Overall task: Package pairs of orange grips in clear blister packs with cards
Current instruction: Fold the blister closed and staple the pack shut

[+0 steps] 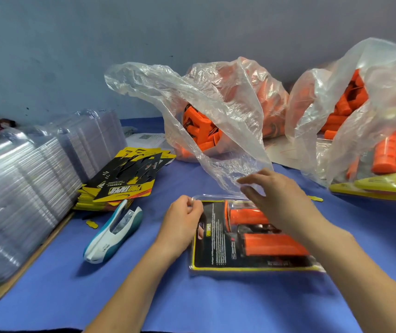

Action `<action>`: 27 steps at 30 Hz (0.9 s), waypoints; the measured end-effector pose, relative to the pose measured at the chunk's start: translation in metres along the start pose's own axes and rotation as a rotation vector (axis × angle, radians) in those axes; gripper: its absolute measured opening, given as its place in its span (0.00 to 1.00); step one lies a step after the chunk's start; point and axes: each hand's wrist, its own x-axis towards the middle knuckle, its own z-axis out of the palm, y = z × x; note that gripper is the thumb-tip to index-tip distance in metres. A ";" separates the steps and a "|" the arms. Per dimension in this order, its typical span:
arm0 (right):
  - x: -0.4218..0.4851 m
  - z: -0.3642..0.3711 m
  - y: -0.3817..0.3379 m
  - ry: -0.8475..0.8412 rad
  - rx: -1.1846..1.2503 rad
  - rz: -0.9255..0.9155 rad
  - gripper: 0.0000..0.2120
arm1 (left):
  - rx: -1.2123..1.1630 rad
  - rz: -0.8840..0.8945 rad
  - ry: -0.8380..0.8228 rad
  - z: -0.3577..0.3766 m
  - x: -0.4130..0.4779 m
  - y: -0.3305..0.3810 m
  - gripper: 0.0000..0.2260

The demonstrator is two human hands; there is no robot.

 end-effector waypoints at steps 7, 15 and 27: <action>0.027 0.015 0.015 -0.334 0.134 0.059 0.09 | -0.042 0.015 -0.044 0.005 0.000 -0.002 0.12; 0.036 0.021 0.015 -0.386 0.108 -0.011 0.05 | -0.024 0.042 -0.054 0.002 -0.010 0.000 0.12; 0.033 0.029 0.017 -0.453 -0.041 -0.170 0.21 | 0.044 0.000 -0.074 0.002 -0.010 0.002 0.12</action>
